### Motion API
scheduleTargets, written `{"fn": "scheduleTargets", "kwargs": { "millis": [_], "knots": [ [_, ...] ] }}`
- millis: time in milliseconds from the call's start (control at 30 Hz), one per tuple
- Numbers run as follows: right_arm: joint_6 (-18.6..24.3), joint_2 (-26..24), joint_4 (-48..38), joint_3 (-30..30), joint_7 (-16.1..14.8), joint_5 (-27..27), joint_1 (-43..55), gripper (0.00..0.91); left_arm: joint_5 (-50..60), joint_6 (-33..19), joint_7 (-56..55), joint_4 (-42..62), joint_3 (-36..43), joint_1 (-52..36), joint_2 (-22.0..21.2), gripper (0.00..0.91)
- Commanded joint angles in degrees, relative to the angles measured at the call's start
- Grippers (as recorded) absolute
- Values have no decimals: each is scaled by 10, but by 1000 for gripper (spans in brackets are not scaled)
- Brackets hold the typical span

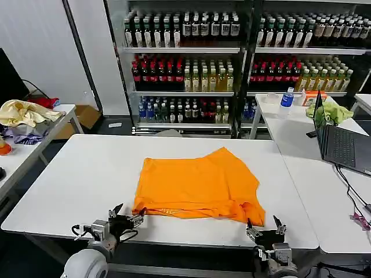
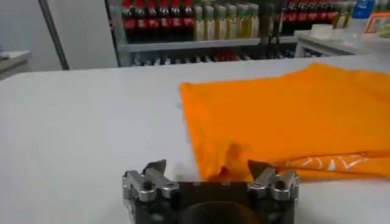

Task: Fold and organize the clothes.

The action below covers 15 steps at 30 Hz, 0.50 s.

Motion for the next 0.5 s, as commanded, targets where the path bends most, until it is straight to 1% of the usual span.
{"fn": "scheduleTargets", "kwargs": {
  "millis": [33, 67, 100, 300, 500],
  "knots": [
    [-11, 2, -29, -8, 1, 27, 24, 222, -10, 0, 2, 32, 8, -28, 0, 10],
    [-11, 2, -31, -10, 1, 28, 27, 50, -11, 0, 3, 33, 8, -27, 1, 10],
    [-10, 2, -32, -11, 1, 29, 28, 0, -11, 1, 4, 34, 8, -26, 1, 10],
    [-10, 2, -38, -15, 1, 30, 32, 0, -12, 2, 8, 32, 7, -18, 1, 10],
    [-9, -1, -25, -14, 0, 30, 22, 0, -13, 3, 14, 23, 7, -11, 0, 10]
  ]
}}
